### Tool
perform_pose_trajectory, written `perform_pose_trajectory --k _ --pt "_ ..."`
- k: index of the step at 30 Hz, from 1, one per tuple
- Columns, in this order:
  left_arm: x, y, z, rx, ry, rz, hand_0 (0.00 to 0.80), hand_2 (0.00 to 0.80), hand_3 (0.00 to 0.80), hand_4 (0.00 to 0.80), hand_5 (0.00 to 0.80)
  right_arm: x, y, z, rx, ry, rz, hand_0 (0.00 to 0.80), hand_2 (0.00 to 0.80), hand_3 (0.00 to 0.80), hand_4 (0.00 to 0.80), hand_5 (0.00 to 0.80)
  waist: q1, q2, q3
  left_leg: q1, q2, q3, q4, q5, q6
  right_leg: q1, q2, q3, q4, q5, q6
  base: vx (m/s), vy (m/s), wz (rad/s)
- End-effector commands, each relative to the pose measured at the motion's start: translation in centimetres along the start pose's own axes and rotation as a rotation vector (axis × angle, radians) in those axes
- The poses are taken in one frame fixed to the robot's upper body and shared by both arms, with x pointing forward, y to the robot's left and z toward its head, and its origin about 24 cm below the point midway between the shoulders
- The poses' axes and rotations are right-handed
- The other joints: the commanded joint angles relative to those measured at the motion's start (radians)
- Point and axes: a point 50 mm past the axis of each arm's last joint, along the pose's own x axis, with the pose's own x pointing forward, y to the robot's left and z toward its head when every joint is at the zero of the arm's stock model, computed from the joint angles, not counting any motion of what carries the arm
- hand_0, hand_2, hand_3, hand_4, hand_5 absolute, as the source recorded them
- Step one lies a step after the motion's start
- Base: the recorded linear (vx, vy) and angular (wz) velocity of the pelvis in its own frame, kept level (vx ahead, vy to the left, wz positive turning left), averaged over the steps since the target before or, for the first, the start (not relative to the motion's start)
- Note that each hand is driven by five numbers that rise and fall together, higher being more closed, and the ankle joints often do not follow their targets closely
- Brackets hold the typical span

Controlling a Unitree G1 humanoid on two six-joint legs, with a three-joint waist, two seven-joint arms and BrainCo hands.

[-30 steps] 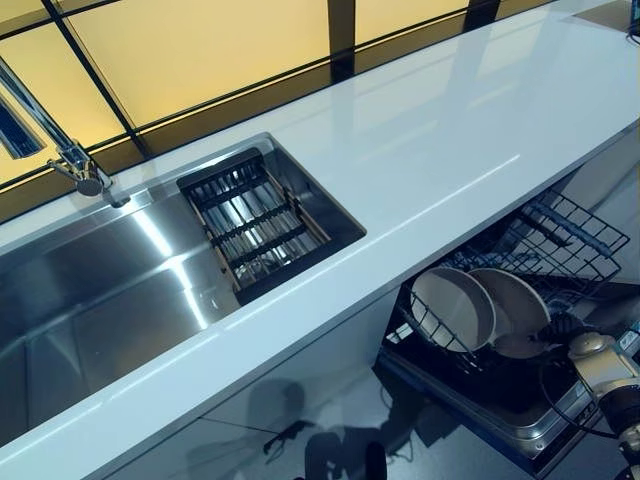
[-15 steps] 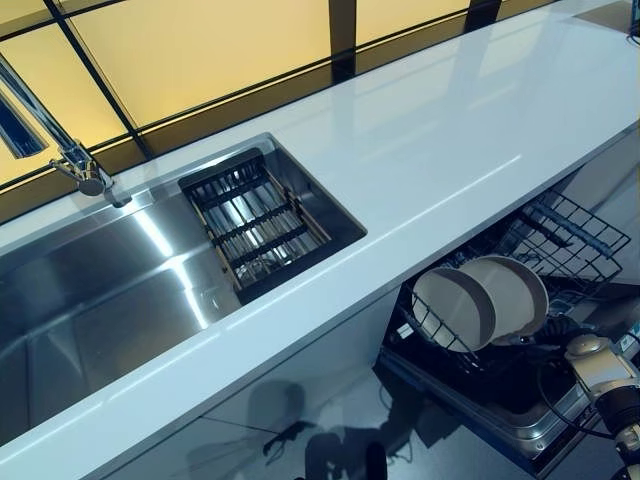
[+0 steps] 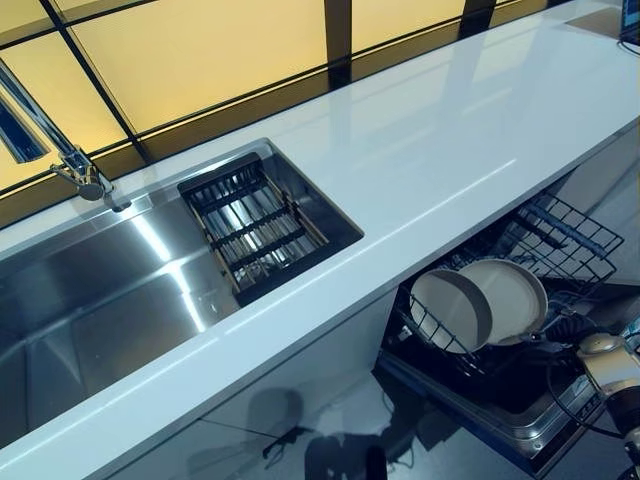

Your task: Take plates into dishwasher

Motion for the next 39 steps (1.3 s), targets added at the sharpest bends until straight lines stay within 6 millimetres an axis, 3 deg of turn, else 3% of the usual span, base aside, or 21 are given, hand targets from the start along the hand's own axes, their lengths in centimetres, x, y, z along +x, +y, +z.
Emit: perform_pose_trajectory --k 1,14,22,33,36,39 --pt "-0.4 2.1 -2.7 0.03 0.096 0.068 0.0 0.0 0.0 0.0 0.0 -0.2 -1.9 -0.3 -0.048 0.017 -0.058 0.0 0.0 0.0 0.0 0.0 0.001 -0.095 -0.069 0.018 -0.007 0.019 -0.003 -0.035 -0.021 0.054 -0.038 0.072 -0.003 -0.016 0.133 0.0 0.0 0.0" --pt "-0.5 2.7 -3.2 0.035 0.127 0.082 0.0 0.0 0.0 0.0 0.0 -0.8 -6.2 -1.4 -0.036 0.047 -0.14 0.0 0.0 0.0 0.0 0.0 -0.005 -0.131 -0.107 0.047 0.0 0.03 -0.003 -0.041 -0.02 0.08 -0.024 0.089 -0.003 -0.018 0.132 0.016 0.0 -0.02" --pt "-0.6 2.5 -3.9 0.012 0.15 0.084 0.0 0.0 0.0 0.0 0.0 -1.2 -7.7 -2.1 0.001 0.058 -0.197 0.0 0.0 0.0 0.0 0.0 -0.009 -0.141 -0.127 0.055 0.003 0.035 -0.003 -0.045 -0.019 0.088 -0.022 0.092 -0.003 -0.023 0.13 -0.004 0.027 -0.03" --pt "-0.8 3.0 -5.1 -0.054 0.196 0.139 0.0 0.0 0.0 0.0 0.0 -1.9 -10.4 -5.8 0.079 0.169 -0.307 0.0 0.0 0.0 0.0 0.0 -0.004 -0.161 -0.152 0.091 -0.011 0.034 -0.003 -0.062 0.0 0.118 -0.037 0.092 0.002 -0.033 0.124 -0.065 0.102 0.01" --pt "-0.9 5.1 -4.1 -0.028 0.185 0.202 0.0 0.0 0.0 0.0 0.0 -2.6 -11.7 -7.9 0.11 0.225 -0.358 0.0 0.0 0.0 0.0 0.0 -0.011 -0.171 -0.124 0.091 -0.022 0.028 0.06 -0.08 0.023 0.096 -0.055 0.096 0.093 -0.042 0.126 -0.093 0.111 -0.06" --pt "-1.0 6.4 -3.3 -0.006 0.179 0.23 0.0 0.0 0.0 0.0 0.0 -2.8 -11.8 -9.2 0.138 0.26 -0.381 0.0 0.0 0.0 0.0 0.0 -0.02 -0.179 -0.102 0.086 -0.026 0.028 0.091 -0.098 0.032 0.06 -0.063 0.094 0.121 -0.024 0.139 -0.032 0.024 -0.04"
